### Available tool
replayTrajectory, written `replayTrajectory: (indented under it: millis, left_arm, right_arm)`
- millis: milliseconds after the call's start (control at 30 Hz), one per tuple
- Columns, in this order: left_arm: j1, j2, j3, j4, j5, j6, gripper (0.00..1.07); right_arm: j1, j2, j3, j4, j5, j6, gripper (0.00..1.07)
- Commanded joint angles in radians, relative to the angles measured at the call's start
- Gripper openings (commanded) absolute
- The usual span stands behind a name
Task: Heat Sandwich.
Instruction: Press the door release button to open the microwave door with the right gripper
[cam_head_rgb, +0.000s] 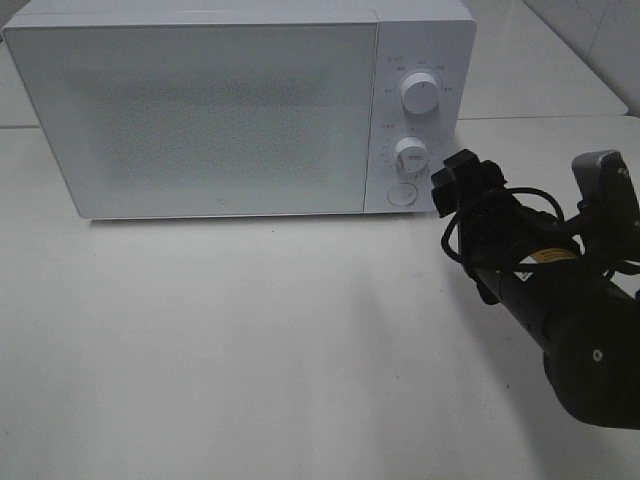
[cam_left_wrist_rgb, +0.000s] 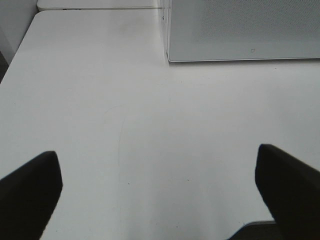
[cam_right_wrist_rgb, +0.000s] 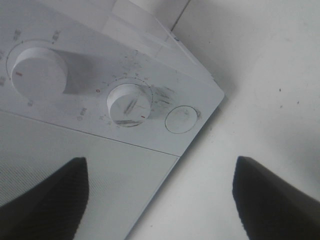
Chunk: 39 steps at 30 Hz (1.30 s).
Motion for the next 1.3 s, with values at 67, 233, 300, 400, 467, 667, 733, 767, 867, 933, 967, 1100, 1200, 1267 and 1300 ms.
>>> replayTrajectory:
  millis: [67,233,300,400,467,667,733,767,867,933,967,1100,1200,1267,1300]
  left_arm:
    - [0.002,-0.016,0.001,-0.007,-0.004,-0.002,0.98]
    - [0.002,-0.016,0.001,-0.007,-0.004,-0.002,0.98]
    - [0.002,-0.016,0.001,-0.007,-0.004,-0.002,0.98]
    - [0.002,-0.016,0.001,-0.007,-0.004,-0.002,0.98]
    - [0.002,-0.016,0.001,-0.007,-0.004,-0.002,0.98]
    - [0.002,-0.016,0.001,-0.007,-0.004,-0.002,0.98]
    - [0.002,-0.016,0.001,-0.007,-0.004,-0.002,0.98]
    - [0.002,-0.016,0.001,-0.007,-0.004,-0.002,0.98]
    - [0.002,-0.016,0.001,-0.007,-0.004,-0.002,0.98]
    - [0.002,-0.016,0.001,-0.007,-0.004,-0.002,0.98]
    - [0.002,-0.016,0.001,-0.007,-0.004,-0.002,0.98]
    - [0.002,-0.016,0.001,-0.007,-0.004,-0.002,0.98]
    - [0.002,-0.016,0.001,-0.007,-0.004,-0.002,0.98]
    - [0.002,-0.016,0.001,-0.007,-0.004,-0.002,0.98]
    - [0.002,-0.016,0.001,-0.007,-0.004,-0.002,0.98]
  right_arm:
    - [0.003,-0.004,-0.010,-0.001,0.012,0.278,0.64]
    - [0.003,-0.004,-0.010,-0.001,0.015,0.452,0.46]
    - [0.003,-0.004,-0.010,-0.001,0.017,0.466,0.41]
    - [0.003,-0.004,-0.010,-0.001,0.039,0.500,0.23]
    - [0.003,-0.004,-0.010,-0.001,0.056,0.503,0.10]
    - [0.003,-0.004,-0.010,-0.004,0.068,0.506,0.00]
    - [0.003,-0.004,-0.010,-0.004,0.070,0.506,0.00]
    - [0.003,-0.004,-0.010,-0.004,0.071,0.506,0.00]
    - [0.003,-0.002,-0.011,-0.004,0.085,0.505,0.00]
    - [0.000,-0.002,-0.015,-0.005,0.092,0.497,0.00]
    - [-0.001,-0.002,-0.025,-0.008,0.092,0.489,0.00]
    - [-0.001,-0.002,-0.044,-0.005,0.110,0.474,0.00]
    - [-0.010,0.006,-0.060,-0.007,0.130,0.466,0.00]
    - [-0.034,0.043,-0.086,-0.046,0.140,0.480,0.00]
    - [-0.042,0.060,-0.098,-0.058,0.141,0.493,0.00]
